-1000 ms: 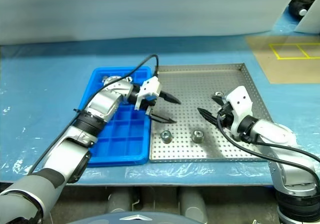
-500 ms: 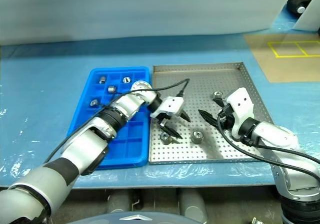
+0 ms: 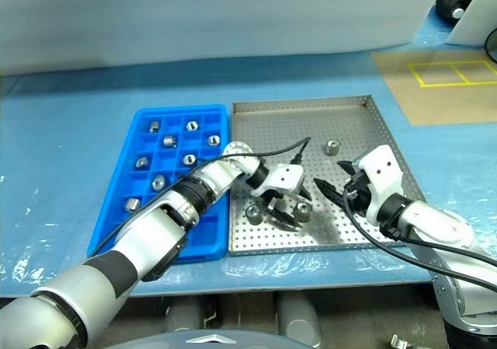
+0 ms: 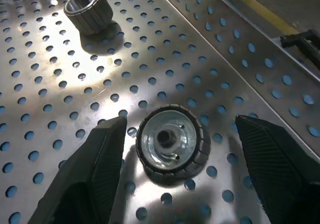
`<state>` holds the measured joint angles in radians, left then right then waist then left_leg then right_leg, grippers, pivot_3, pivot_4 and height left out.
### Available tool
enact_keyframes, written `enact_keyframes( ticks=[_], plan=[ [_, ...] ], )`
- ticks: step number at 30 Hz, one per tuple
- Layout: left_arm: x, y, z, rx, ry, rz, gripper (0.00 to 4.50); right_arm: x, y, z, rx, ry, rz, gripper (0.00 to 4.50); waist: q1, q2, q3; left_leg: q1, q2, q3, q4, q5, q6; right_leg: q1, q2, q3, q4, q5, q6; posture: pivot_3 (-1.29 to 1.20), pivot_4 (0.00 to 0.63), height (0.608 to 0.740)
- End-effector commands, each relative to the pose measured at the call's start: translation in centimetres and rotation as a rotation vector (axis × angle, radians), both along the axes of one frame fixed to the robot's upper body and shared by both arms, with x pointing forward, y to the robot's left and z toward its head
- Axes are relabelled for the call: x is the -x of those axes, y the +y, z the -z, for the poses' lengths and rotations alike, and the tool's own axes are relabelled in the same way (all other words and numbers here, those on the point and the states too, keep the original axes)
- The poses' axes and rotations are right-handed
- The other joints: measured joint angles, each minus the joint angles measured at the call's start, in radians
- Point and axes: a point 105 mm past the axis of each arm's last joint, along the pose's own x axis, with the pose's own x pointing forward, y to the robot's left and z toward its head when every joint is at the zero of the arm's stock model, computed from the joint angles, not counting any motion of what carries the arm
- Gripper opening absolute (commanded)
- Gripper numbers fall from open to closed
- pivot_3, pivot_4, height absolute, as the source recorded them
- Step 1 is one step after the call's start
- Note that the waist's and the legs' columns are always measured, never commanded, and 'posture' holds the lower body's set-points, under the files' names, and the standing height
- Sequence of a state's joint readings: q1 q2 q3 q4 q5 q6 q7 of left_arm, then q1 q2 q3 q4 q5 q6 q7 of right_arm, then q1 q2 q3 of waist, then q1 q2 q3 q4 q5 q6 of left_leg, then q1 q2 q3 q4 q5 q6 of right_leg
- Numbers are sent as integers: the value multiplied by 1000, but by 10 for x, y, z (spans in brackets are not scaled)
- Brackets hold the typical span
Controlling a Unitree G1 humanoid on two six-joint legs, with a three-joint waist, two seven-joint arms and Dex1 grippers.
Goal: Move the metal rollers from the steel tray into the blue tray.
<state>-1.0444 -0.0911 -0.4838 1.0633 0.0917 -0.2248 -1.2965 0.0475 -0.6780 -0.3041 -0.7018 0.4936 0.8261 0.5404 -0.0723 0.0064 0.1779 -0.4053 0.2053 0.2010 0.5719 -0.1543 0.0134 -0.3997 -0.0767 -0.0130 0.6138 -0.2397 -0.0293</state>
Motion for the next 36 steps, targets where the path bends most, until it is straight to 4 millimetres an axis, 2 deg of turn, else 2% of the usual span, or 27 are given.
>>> enact_keyframes(
  ticks=[1,9,12,14,17,21,25,28,31,36],
  plan=[
    [-3,-8,1,28,12,-60,3659,5,0,-12,15,-53,3,3349,-2,0,0,0,0,0,0,0,0,0,0,0,0,0,0,-661,150,740],
    [-1,-4,17,-28,6,-63,3659,7,0,-12,20,-53,14,3349,-25,1,0,0,0,0,0,-1,1,2,0,0,-3,0,1,-673,150,740],
    [1,-4,17,-14,-6,-45,3110,8,2,-12,14,-49,2,3349,-30,1,-1,0,-1,0,0,-2,3,3,0,0,-6,1,2,-671,150,740],
    [-1,-4,17,-23,-12,-50,2478,13,4,-10,14,-27,-24,3349,-30,1,-1,0,-1,0,0,-2,3,4,-1,0,-7,1,2,-668,150,740],
    [-1,-2,17,-22,-14,-43,2478,22,5,-7,10,14,-52,3349,-29,1,-1,0,-1,0,0,-2,4,4,-1,0,-7,1,2,-664,150,740],
    [-3,-1,16,-16,-16,-56,2478,48,6,7,15,146,-120,3349,-26,1,-1,0,-1,0,0,-2,4,4,-1,-1,-8,1,2,-653,150,740],
    [-4,1,17,-13,-13,-65,2478,60,3,13,9,201,-122,3349,-31,1,-1,1,-1,0,0,-3,2,5,-2,-1,-8,1,3,-649,150,740],
    [-4,1,16,-1,-11,-63,2478,64,8,16,1,220,-143,3349,-34,2,-1,1,-2,0,1,-4,2,5,-3,-1,-8,-1,6,-649,150,740],
    [-3,1,13,15,-8,-54,1943,64,12,17,-7,224,-151,3349,-43,2,-1,1,-2,-1,1,-4,2,5,-3,-1,-8,-3,10,-647,150,740],
    [-8,0,7,40,-20,-82,1899,66,15,19,-13,243,-167,3349,-48,2,-1,-1,-5,-2,0,-4,3,5,-6,-4,-8,-1,6,-640,150,740]
  ],
)
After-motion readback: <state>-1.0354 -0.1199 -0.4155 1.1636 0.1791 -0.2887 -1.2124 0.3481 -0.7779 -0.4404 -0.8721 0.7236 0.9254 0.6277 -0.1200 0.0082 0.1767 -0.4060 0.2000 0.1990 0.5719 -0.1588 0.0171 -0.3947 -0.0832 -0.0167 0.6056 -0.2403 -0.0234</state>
